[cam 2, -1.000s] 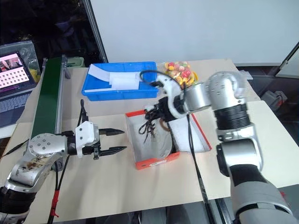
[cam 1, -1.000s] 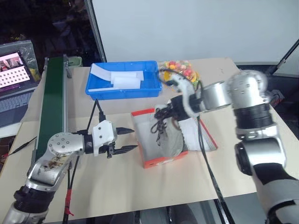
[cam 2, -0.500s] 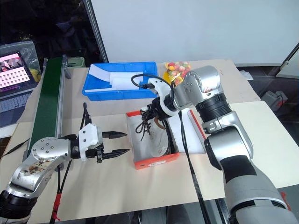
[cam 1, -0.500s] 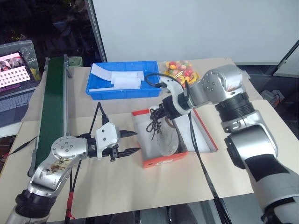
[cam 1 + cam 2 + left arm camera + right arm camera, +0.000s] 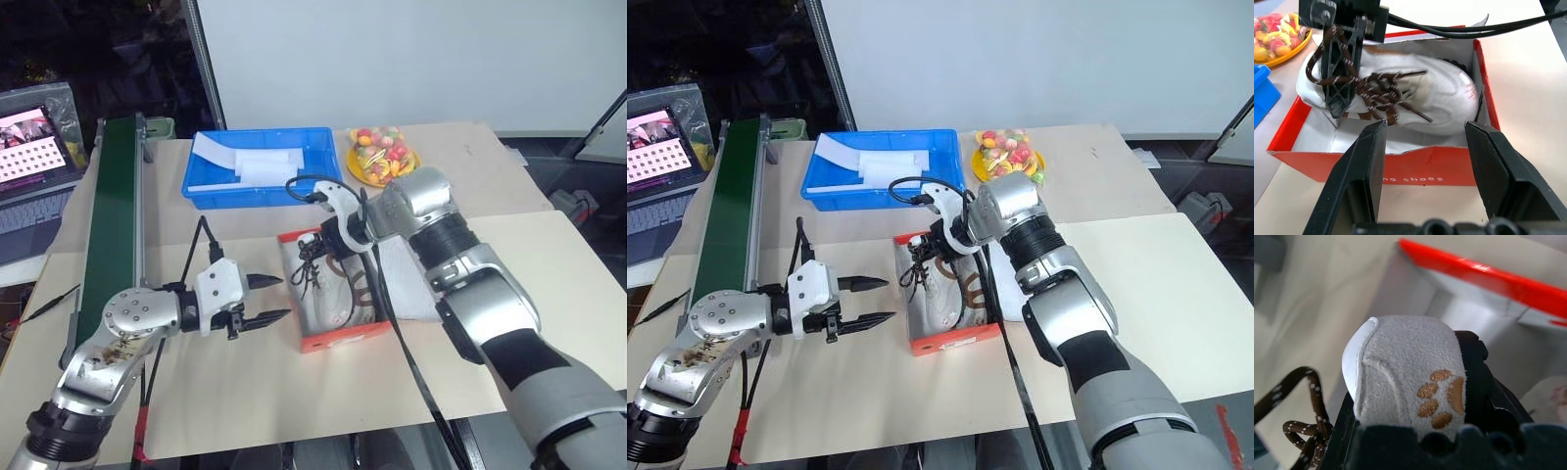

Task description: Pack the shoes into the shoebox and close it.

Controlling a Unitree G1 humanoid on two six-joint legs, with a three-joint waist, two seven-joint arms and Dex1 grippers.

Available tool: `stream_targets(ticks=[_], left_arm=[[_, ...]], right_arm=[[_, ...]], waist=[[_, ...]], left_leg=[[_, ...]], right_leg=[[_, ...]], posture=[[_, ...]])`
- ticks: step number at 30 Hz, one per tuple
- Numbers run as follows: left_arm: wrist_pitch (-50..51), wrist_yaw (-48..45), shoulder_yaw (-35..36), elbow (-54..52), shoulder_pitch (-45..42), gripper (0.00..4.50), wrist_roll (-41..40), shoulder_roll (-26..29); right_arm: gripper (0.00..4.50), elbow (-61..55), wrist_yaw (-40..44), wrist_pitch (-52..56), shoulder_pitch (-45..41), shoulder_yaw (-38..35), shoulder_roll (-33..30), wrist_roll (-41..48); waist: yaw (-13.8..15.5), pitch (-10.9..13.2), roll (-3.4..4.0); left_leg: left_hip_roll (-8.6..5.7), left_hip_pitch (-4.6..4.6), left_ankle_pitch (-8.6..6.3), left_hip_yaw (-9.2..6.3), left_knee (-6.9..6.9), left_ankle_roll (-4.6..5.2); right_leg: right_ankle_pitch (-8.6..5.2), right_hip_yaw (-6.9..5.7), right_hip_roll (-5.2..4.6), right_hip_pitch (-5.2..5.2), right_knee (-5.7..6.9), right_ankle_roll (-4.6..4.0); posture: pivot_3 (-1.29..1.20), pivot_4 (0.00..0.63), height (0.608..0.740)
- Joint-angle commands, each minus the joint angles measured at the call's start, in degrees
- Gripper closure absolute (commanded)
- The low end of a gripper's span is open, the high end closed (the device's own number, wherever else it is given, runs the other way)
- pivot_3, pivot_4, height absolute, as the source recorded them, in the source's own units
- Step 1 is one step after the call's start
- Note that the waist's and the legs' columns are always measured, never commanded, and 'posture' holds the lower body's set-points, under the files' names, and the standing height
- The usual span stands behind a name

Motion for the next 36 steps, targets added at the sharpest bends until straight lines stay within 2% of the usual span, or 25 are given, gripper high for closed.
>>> stream_targets(ticks=[1, 8, 10, 16, 22, 26, 28, 32, 35, 36], left_arm=[[0.04, 0.15, 1.22, -2.15, -0.24, 1.8, -0.78, 0.54], [-0.11, 0.69, 0.82, -1.73, -0.88, 1.8, -0.31, 0.08], [-0.18, 0.97, 0.52, -1.76, -0.98, 1.7, -0.1, -0.18], [-0.5, 1.26, 0.38, -1.56, -1.15, 1.7, -0.02, -0.5], [-0.96, 1.24, -0.15, -0.98, -1.74, 1.7, 0.2, -0.94], [-1.78, 0.82, -0.86, 0.66, -3.41, 1.7, 0.41, -1.72], [-2.04, 0.92, -1.17, 1.42, -4.15, 1.7, 0.46, -2.31], [-1.54, 2.27, -1.35, 2.53, -5.65, 1.7, 0.07, -4.7], [-1.15, 2.73, -1.71, 2.86, -6.58, 1.7, 0.4, -5.87], [-0.87, 3.0, -1.91, 2.87, -6.86, 1.7, 0.46, -6.21]], right_arm=[[2.75, 3.57, 2.22, -4.79, 1.58, -0.18, 1.24, -3.91], [2.75, 7.07, 3.68, -7.8, 5.79, 1.34, 5.01, -10.02], [1.96, 8.55, 3.31, -9.32, 5.2, 0.2, 5.9, -11.41], [0.03, 11.12, 2.55, -11.74, 0.01, -5.68, 6.52, -12.49], [0.03, 5.41, 2.52, -6.51, -7.74, -13.52, 4.0, -9.41], [0.03, -7.52, -0.04, 4.01, -8.09, -19.26, 1.74, -6.01], [0.03, -16.79, -2.81, 8.07, -5.78, -23.06, 1.16, -4.57], [0.03, -37.35, -11.03, 15.69, 1.7, -37.99, 3.4, -2.12], [0.03, -56.48, -13.34, 18.92, 11.03, -41.88, 2.67, -0.67], [0.27, -62.26, -13.69, 19.13, 14.58, -43.29, 2.03, -0.2]], waist=[[-0.06, 0.0, 0.0], [-0.44, -0.03, 0.01], [-0.58, -0.05, 0.01], [-0.6, -0.05, 0.02], [-1.13, -0.03, 0.04], [-1.12, -0.04, 0.04], [-1.03, -0.04, 0.04], [-0.53, -0.05, 0.02], [0.36, -0.05, 0.02], [0.51, -0.05, 0.02]], left_leg=[[0.0, 0.01, 0.0, 0.0, 0.0, 0.0], [0.01, 0.2, 0.0, -0.07, 0.0, -0.01], [0.01, 0.35, -0.01, -0.08, -0.03, -0.01], [-0.01, 0.29, 0.0, -0.09, 0.0, -0.02], [-0.01, 0.04, 0.02, -0.08, 0.03, -0.05], [0.0, 0.01, 0.02, -0.08, 0.0, -0.06], [0.0, -0.01, 0.02, -0.08, 0.0, -0.06], [-0.01, -0.06, 0.02, -0.12, 0.02, -0.05], [-0.03, -0.08, 0.01, -0.17, 0.05, -0.05], [-0.05, -0.11, 0.01, -0.17, 0.04, -0.04]], right_leg=[[0.0, 0.0, 0.0, 0.0, 0.0, 0.0], [0.0, -0.02, 0.0, 0.21, 0.04, 0.0], [0.0, -0.02, 0.0, 0.34, 0.04, 0.0], [0.0, 0.0, 0.0, 0.26, 0.16, 0.0], [0.0, -0.01, 0.0, -0.07, 0.25, 0.0], [0.0, -0.02, -0.01, -0.1, 0.26, 0.0], [0.0, -0.01, -0.03, -0.1, 0.25, 0.0], [0.0, -0.02, -0.04, -0.11, 0.28, 0.0], [0.01, -0.02, -0.05, -0.12, 0.32, 0.01], [0.01, -0.02, -0.05, -0.14, 0.32, 0.01]], posture=[[0.0, 0.15, 0.724], [0.0, 0.15, 0.724], [0.0, 0.15, 0.724], [0.0, 0.15, 0.724], [0.0, 0.15, 0.724], [0.0, 0.15, 0.724], [0.0, 0.15, 0.724], [0.0, 0.15, 0.724], [0.0, 0.15, 0.724], [0.0, 0.15, 0.724]])
